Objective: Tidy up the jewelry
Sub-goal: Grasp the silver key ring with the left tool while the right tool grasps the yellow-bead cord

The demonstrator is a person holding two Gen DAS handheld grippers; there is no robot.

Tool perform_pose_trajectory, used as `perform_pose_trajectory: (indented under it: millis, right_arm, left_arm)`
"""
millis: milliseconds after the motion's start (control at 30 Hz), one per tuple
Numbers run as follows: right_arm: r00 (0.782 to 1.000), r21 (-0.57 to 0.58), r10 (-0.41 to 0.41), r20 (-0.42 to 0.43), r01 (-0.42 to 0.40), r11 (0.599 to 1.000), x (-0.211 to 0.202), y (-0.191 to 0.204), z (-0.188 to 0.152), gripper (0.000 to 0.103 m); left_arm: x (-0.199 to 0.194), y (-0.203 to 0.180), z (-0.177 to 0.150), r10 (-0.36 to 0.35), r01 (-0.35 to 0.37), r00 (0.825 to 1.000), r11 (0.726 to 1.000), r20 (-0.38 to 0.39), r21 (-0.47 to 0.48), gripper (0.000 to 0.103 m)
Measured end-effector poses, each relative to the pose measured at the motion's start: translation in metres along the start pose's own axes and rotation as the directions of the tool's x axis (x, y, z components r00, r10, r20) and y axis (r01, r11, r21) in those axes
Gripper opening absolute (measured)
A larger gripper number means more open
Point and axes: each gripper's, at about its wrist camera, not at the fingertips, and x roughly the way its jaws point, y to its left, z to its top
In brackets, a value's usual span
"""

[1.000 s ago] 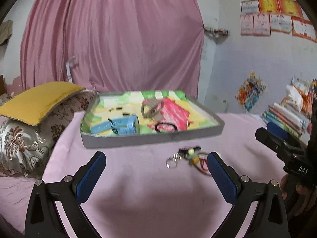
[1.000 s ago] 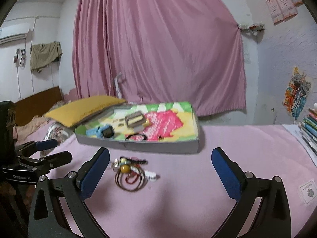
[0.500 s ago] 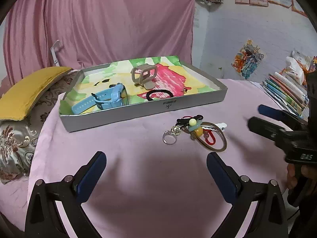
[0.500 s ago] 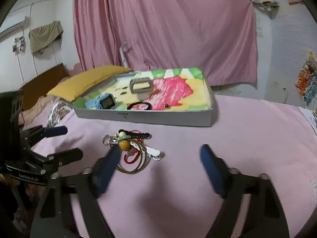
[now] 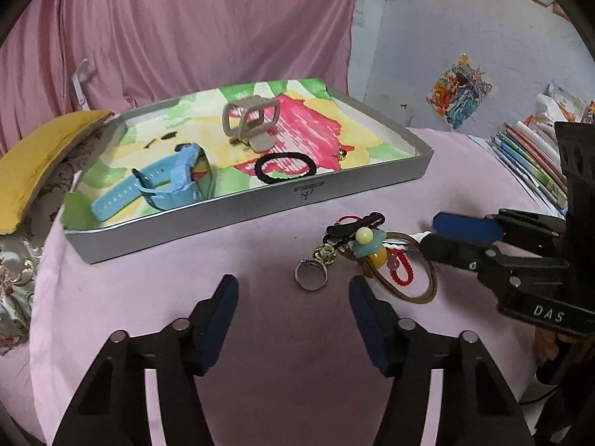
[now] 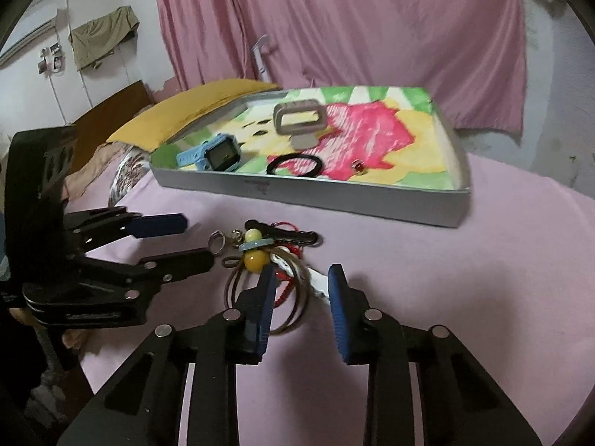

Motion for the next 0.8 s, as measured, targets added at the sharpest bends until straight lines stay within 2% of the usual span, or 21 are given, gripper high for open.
perform_pose_trajectory:
  millis: [167, 300, 467, 600, 700, 800]
  right_arm:
    - [1.000, -0.039, -0.012, -0.020, 0.012, 0.999, 0.006, 0.005, 0.009, 0.021]
    - [0.999, -0.083, -0.009, -0.044, 0.006, 0.997, 0.013, 0.010, 0.012, 0.018]
    - [0.999, -0.099, -0.013, -0.050, 0.008, 0.995, 0.016, 0.008, 0.017, 0.008]
    - [0.998, -0.116, -0.017, -0.052, 0.011, 0.993, 0.016, 0.010, 0.018, 0.005]
    - [0.998, -0.124, -0.020, -0.052, 0.014, 0.992, 0.016, 0.011, 0.018, 0.005]
    - [0.998, -0.130, -0.028, -0.050, 0.021, 0.991, 0.016, 0.011, 0.018, 0.004]
  left_arm:
    - [0.008, -0.001, 0.006, -0.024, 0.024, 0.999, 1.000, -0.036, 0.005, 0.045]
    - [0.011, -0.002, 0.010, -0.001, 0.003, 0.999, 0.999, -0.048, 0.033, 0.043]
    - [0.012, -0.002, 0.012, 0.006, -0.004, 0.998, 0.999, -0.055, 0.048, 0.037]
    - [0.014, -0.005, 0.014, 0.006, -0.001, 0.998, 0.998, -0.061, 0.069, 0.031]
    - [0.015, -0.009, 0.015, 0.010, -0.004, 0.998, 0.996, -0.064, 0.091, 0.021]
    - [0.016, -0.012, 0.015, 0.014, -0.007, 0.998, 0.995, -0.063, 0.102, 0.020]
